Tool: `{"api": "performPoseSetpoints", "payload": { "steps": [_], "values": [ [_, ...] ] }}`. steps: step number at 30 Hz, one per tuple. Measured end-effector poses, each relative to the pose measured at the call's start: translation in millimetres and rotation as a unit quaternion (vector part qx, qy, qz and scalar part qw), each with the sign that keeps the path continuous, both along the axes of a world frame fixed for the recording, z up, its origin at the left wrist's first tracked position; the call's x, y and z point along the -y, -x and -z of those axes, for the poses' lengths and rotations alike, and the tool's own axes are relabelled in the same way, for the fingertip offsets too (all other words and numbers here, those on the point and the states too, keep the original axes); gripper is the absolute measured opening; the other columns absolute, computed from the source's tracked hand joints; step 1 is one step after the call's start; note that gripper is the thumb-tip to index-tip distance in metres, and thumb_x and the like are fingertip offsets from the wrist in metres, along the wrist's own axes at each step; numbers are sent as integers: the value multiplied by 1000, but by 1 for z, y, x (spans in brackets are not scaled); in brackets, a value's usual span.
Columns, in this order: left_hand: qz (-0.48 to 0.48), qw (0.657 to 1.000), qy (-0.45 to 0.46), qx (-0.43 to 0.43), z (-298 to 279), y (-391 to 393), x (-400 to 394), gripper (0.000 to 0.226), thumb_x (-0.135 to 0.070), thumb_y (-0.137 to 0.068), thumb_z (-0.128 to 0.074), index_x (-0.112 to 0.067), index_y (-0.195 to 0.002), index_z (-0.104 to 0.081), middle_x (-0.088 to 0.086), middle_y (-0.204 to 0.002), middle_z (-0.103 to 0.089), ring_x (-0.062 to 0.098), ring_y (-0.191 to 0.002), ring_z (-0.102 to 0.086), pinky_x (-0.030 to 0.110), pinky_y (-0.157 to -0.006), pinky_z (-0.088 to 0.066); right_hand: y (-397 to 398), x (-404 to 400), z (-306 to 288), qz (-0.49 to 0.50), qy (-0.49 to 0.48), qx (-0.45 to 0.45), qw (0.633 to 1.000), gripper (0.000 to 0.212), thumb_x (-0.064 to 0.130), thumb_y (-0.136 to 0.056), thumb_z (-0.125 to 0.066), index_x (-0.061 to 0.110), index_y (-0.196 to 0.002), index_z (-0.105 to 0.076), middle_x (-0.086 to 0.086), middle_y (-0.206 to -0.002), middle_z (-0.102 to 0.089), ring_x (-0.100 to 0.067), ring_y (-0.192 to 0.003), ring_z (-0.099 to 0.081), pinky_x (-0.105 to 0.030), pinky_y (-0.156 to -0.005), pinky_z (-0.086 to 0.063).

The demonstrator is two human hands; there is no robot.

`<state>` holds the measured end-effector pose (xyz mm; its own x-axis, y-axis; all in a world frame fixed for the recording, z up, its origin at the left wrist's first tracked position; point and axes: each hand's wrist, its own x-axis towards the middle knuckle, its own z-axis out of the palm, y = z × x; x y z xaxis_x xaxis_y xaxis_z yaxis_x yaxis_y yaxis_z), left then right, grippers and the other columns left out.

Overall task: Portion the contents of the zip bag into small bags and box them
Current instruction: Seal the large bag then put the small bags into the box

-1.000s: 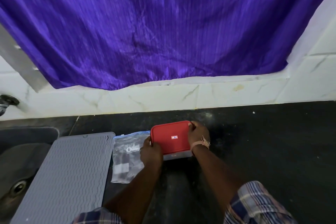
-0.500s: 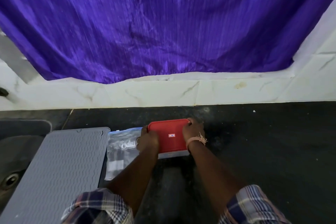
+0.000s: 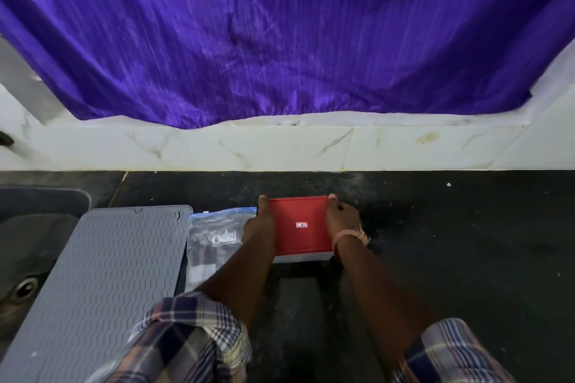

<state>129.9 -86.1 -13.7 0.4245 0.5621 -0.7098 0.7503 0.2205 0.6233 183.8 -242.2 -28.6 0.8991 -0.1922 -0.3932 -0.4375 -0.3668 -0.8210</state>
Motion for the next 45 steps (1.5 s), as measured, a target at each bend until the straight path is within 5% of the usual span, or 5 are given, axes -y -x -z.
{"api": "performPoseSetpoints", "payload": {
  "steps": [9, 22, 27, 40, 45],
  "values": [
    [23, 998, -54, 13, 16, -3, -6, 94, -87, -86, -29, -9, -124, -64, 9, -105, -64, 31, -97, -66, 48, -98, -53, -11, 3, 7, 2, -51, -44, 998, 36, 44, -104, -43, 13, -96, -60, -2, -87, -55, -23, -84, -53, -32, -82, -37],
    [92, 975, -201, -2, 25, -4, -3, 85, -74, -99, -20, -8, -116, -71, 18, -121, -69, 32, -110, -64, 36, -88, -40, -11, 1, 27, 7, -8, 3, 1000, 44, 51, -100, -44, 13, -87, -59, -10, -93, -63, -29, -87, -60, -37, -81, -44],
    [173, 952, -253, -12, 27, -5, -7, 73, -67, -102, -13, -26, -145, -55, 19, -129, -65, 32, -117, -62, 37, -96, -42, -9, 1, 28, 33, -19, 18, 999, 43, 50, -98, -48, 13, -77, -55, -9, -81, -61, -28, -79, -59, -35, -74, -42],
    [-43, 997, -54, 23, 7, 10, 2, 111, -95, -78, -31, -4, -134, -58, 19, -129, -65, 38, -113, -65, 52, -102, -50, 9, 8, -7, 60, -79, -9, 995, 59, 62, -97, -46, 8, -84, -68, -7, -81, -65, -24, -77, -60, -34, -76, -44],
    [-43, 988, -129, 65, 0, 30, 4, 96, -81, -92, -15, -7, -131, -62, 19, -133, -64, 39, -122, -61, 48, -106, -47, 49, 66, 11, -1, 174, 35, 984, 52, 53, -99, -44, 8, -95, -70, -15, -103, -70, -34, -96, -65, -32, -76, -43]
  ]
}}
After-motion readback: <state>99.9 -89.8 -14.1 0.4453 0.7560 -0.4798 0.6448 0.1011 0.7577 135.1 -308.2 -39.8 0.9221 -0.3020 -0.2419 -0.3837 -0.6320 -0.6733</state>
